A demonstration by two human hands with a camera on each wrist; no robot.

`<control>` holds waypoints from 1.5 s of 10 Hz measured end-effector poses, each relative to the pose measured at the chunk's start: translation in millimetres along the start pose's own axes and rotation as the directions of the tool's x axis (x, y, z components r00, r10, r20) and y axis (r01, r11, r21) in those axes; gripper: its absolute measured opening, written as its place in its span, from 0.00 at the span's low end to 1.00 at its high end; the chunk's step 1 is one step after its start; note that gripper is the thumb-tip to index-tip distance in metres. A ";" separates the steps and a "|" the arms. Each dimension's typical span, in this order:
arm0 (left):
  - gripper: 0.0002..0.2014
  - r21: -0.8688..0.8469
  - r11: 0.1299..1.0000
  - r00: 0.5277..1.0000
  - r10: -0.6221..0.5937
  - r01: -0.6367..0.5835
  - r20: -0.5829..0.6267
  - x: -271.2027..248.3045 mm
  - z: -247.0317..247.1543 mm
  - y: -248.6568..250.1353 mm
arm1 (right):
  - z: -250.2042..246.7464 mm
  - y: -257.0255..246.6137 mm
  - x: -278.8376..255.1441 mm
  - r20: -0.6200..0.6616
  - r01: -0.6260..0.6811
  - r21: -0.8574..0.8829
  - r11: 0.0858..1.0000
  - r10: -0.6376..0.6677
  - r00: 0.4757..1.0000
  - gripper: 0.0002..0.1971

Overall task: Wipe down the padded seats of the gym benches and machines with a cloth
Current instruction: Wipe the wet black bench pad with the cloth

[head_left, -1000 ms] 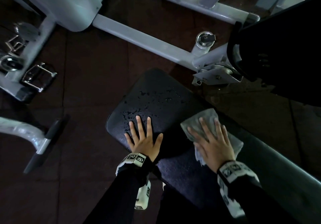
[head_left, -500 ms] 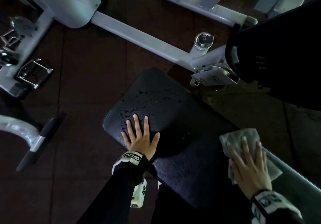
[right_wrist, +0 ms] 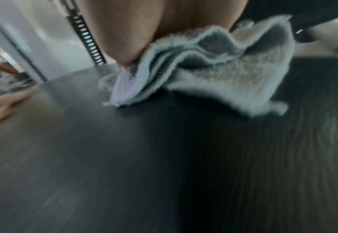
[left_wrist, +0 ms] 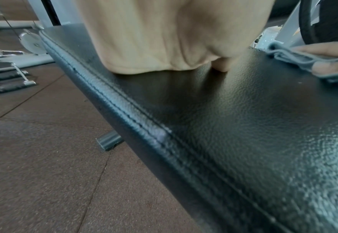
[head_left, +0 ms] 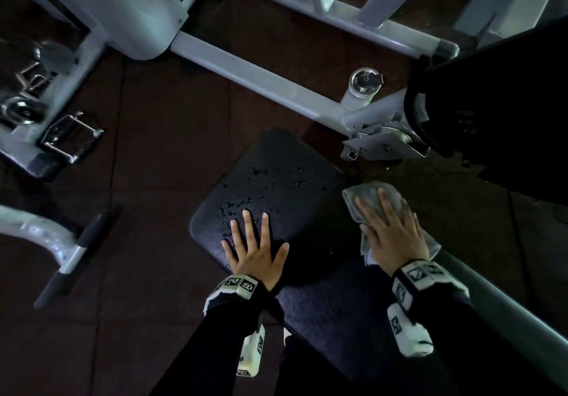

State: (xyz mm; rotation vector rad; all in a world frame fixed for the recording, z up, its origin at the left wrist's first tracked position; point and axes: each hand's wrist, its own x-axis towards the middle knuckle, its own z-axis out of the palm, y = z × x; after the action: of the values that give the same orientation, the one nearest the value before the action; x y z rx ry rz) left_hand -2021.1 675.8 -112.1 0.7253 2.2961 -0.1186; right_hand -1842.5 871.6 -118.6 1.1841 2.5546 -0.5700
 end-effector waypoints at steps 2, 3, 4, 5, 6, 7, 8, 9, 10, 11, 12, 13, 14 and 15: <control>0.37 -0.019 1.000 1.000 0.011 -0.011 -0.022 0.0 1.9 -0.9 | -12.0 63.8 -11.4 0.180 -0.205 0.110 0.973 0.183 0.966 0.28; 0.37 -0.044 0.999 0.996 0.019 -0.023 -0.083 -1.6 4.2 -2.5 | -17.5 96.1 -44.4 0.203 -0.325 0.104 0.940 0.300 0.932 0.27; 0.36 -0.075 0.995 0.984 0.044 -0.058 -0.174 -7.5 3.8 -5.9 | -27.8 131.8 -83.2 0.226 -0.377 0.162 0.912 0.338 0.914 0.26; 0.32 -0.098 0.994 0.950 0.024 -0.058 -0.311 -10.7 -5.2 -13.8 | -29.7 162.2 -116.5 0.207 -0.413 0.200 0.889 0.374 0.904 0.36; 0.30 -0.130 0.990 0.936 -0.001 -0.048 -0.351 -4.1 -16.4 -27.5 | -26.4 177.0 -128.6 0.173 -0.444 0.189 0.876 0.416 0.893 0.41; 0.33 -0.173 0.985 0.939 -0.058 -0.002 -0.339 9.0 -27.8 -47.2 | -25.0 169.2 -120.4 0.186 -0.454 0.190 0.871 0.422 0.887 0.26; 0.40 -0.190 0.981 0.960 -0.082 0.031 -0.266 18.8 -36.2 -62.7 | -19.3 159.4 -102.7 0.187 -0.445 0.175 0.878 0.414 0.891 0.24; 0.42 -0.176 0.984 0.972 -0.040 -0.002 -0.232 22.2 -33.8 -68.6 | -18.7 135.8 -78.2 0.195 -0.397 0.151 0.905 0.367 0.910 0.24; 0.44 -0.166 0.986 0.977 -0.036 0.000 -0.212 26.2 -28.1 -70.2 | -17.1 108.1 -49.0 0.175 -0.339 0.146 0.929 0.313 0.933 0.24; 0.47 -0.148 0.989 0.976 -0.040 0.007 -0.215 29.1 -24.3 -70.4 | -13.0 77.7 -17.3 0.176 -0.308 0.155 0.939 0.280 0.944 0.24; 0.44 -0.145 0.989 0.970 -0.043 0.008 -0.238 30.2 -21.3 -70.1 | -13.0 43.9 13.1 0.149 -0.248 0.197 0.949 0.221 0.964 0.24; 0.43 -0.140 0.990 0.972 -0.046 0.013 -0.232 32.1 -19.2 -70.1 | -16.7 13.1 42.2 0.131 -0.162 0.199 0.967 0.137 0.982 0.25; 0.43 -0.129 0.992 0.976 -0.044 0.017 -0.213 32.0 -19.1 -70.2 | -19.0 -14.7 67.8 0.123 -0.102 0.203 0.974 0.079 0.989 0.26; 0.42 -0.136 0.991 0.979 -0.038 0.010 -0.202 30.8 -20.1 -70.2 | -18.5 -37.8 91.5 0.102 -0.055 0.220 0.974 0.033 0.994 0.26</control>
State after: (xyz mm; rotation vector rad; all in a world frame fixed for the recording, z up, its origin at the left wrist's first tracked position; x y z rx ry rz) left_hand -2088.7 637.0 -126.0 0.6662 2.4807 0.1044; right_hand -1930.8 918.9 -129.6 1.2469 2.4242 -0.9010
